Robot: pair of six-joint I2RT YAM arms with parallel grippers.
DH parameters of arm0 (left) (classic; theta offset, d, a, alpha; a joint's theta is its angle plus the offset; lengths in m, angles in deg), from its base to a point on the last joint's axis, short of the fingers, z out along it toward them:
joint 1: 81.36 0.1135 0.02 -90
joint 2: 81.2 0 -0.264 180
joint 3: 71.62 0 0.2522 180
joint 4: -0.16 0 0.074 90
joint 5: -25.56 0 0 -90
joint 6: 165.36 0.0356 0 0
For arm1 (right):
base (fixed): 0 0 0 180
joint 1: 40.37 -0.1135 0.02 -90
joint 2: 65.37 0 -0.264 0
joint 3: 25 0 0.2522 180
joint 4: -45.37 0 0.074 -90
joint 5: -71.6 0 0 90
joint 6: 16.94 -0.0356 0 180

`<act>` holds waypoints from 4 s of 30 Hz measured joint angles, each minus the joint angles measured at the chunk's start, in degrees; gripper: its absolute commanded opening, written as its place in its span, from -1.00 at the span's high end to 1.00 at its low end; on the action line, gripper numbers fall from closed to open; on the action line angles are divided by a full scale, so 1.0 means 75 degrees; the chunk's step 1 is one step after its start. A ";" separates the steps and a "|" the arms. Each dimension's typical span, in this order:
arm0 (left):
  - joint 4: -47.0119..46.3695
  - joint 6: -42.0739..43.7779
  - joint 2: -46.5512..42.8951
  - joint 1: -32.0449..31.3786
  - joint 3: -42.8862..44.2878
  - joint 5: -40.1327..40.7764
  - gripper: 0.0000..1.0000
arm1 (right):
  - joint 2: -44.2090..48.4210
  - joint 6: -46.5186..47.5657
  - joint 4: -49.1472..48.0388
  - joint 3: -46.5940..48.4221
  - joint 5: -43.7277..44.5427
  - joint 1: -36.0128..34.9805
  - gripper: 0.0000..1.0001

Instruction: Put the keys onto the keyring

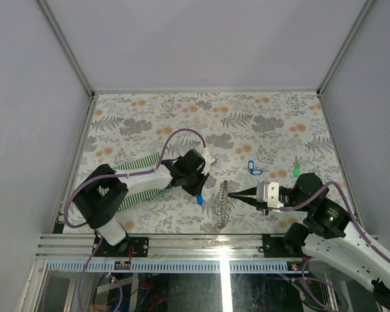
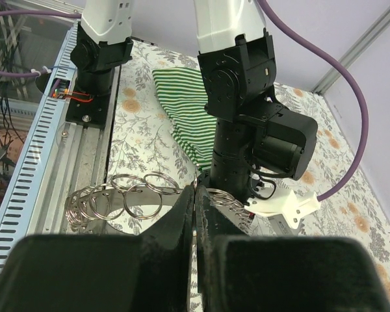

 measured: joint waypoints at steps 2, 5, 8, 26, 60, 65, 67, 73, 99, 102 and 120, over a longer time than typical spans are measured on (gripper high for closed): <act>0.0000 0.0023 0.0029 0.0000 0.0032 -0.0015 0.71 | 0.0000 -0.0023 0.0000 0.0000 -0.0003 0.0000 1.00; -0.0015 0.0050 0.0032 0.0000 0.0047 -0.0055 0.94 | -0.0009 -0.0044 0.0000 0.0000 -0.0003 0.0000 1.00; -0.0017 0.0087 0.0035 0.0000 0.0047 -0.0111 1.00 | -0.0009 -0.0050 0.0000 0.0000 -0.0003 0.0000 1.00; -0.0216 0.0291 -0.1929 0.0000 -0.0160 -0.0379 1.00 | -0.0271 -0.0219 0.0149 0.0277 -0.0006 0.0000 1.00; -0.0670 0.0493 -0.5406 0.0000 0.0933 -0.1443 1.00 | -0.1300 -0.1247 -0.1035 0.0315 -0.0737 0.0000 1.00; -0.0667 0.1107 -0.5607 0.0000 0.0921 -0.2072 1.00 | -0.1486 -0.1402 -0.1390 0.0315 -0.0979 0.0000 1.00; -0.0670 0.1378 -0.5785 0.0000 0.0874 -0.2355 1.00 | -0.1530 -0.1556 -0.1667 0.0312 -0.1099 0.0000 1.00; -0.0673 0.2122 -0.6403 0.0000 0.0793 -0.3098 1.00 | -0.1603 -0.2480 -0.3424 -0.0009 -0.1440 0.0000 1.00; -0.0755 0.2661 -0.6764 0.0000 0.0411 -0.3733 1.00 | -0.2693 -0.6481 -0.5584 0.0329 -0.1285 0.0000 1.00; -0.0883 0.2585 -0.6723 0.0000 0.0326 -0.3742 1.00 | -0.2693 -0.6467 -0.5278 0.0358 -0.1177 0.0000 1.00; -0.1440 0.2264 -0.6557 0.1326 0.0166 -0.4884 1.00 | -0.3660 -0.8230 -0.7341 0.0391 -0.2617 0.1510 1.00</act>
